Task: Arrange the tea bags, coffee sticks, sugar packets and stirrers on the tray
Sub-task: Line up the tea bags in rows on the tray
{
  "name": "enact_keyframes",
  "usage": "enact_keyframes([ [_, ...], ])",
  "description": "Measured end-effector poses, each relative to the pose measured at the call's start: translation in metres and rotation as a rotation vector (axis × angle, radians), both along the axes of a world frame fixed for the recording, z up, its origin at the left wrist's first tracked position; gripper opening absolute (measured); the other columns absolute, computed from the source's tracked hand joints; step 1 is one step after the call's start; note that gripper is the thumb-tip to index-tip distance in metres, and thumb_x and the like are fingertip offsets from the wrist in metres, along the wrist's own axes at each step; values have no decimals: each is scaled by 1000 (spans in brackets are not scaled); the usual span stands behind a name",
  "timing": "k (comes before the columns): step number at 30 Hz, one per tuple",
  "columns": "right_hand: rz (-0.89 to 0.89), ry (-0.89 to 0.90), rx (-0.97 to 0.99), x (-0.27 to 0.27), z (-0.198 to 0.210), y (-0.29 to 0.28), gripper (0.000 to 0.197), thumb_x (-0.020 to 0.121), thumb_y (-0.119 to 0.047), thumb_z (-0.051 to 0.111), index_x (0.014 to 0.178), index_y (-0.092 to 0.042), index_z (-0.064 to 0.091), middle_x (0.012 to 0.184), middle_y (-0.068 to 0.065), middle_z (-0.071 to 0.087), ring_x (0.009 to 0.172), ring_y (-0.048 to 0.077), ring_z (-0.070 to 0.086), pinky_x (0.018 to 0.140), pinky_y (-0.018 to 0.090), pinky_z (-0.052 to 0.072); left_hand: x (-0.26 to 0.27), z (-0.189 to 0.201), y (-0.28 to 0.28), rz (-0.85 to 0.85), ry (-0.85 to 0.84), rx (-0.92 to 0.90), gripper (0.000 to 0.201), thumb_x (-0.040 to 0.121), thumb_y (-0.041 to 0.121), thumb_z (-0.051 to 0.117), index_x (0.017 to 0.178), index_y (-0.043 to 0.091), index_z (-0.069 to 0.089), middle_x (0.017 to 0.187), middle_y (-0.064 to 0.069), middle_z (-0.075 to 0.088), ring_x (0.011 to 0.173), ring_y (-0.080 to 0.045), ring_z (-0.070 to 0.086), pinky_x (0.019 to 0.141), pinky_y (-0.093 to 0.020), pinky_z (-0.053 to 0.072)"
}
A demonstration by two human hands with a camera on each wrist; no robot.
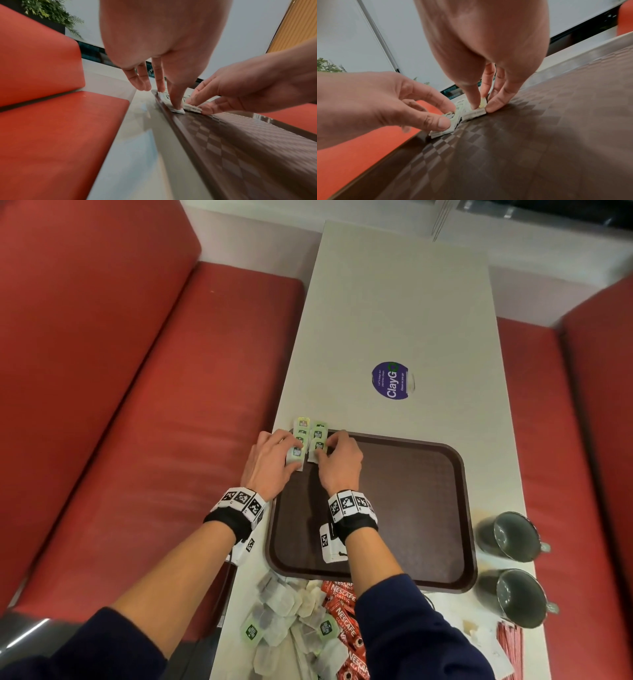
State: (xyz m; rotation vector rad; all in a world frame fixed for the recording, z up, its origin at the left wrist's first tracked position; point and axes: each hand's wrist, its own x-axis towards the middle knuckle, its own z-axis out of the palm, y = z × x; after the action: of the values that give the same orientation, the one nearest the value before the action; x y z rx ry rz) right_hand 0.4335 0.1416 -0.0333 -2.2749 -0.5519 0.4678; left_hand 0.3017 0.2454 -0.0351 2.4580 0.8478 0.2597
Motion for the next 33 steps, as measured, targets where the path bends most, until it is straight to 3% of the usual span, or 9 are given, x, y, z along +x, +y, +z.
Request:
enact_keyframes([
  [14,-2,-20,38,1,-5,10,16,96,-13,80,105,-16,67,111,4,67,100,26,69,91,47,61,-2,-4,3,5,-33,-34,44,90,22,87,132,21,74,134,4,63,113,-25,53,97,-52,54],
  [16,-4,-17,52,1,-4,9,17,96,-13,81,106,-17,67,112,4,67,101,26,69,91,46,61,-1,-3,3,13,-40,-61,52,92,23,85,141,19,67,141,2,59,120,-24,52,103,-51,53],
  [20,-2,-20,52,1,-2,8,24,96,-15,82,111,-20,64,115,2,67,103,24,69,91,44,62,13,3,6,80,-46,-206,74,103,21,73,166,17,35,166,-9,42,146,-32,44,122,-50,41],
  [22,4,-17,59,1,0,8,25,96,-14,82,113,-20,64,116,2,69,104,24,70,92,44,63,20,5,10,64,-22,-284,77,107,18,66,171,17,23,172,-12,36,155,-33,39,127,-46,34],
  [26,16,-4,44,0,0,7,22,98,-12,79,113,-18,65,118,3,70,106,24,71,92,43,63,24,6,12,17,5,-311,74,109,13,62,172,18,24,171,-13,39,156,-31,41,126,-38,33],
  [29,13,-14,30,1,0,7,21,98,-11,79,112,-19,65,117,3,69,104,24,70,92,46,63,24,7,12,20,-5,-316,73,109,11,62,171,21,25,169,-12,42,154,-30,43,126,-39,35],
  [33,30,-19,18,0,2,8,22,97,-12,80,115,-17,67,118,5,69,104,25,70,95,47,62,21,3,14,-36,7,-307,73,109,11,61,171,26,26,175,-8,32,161,-28,32,131,-41,29],
])
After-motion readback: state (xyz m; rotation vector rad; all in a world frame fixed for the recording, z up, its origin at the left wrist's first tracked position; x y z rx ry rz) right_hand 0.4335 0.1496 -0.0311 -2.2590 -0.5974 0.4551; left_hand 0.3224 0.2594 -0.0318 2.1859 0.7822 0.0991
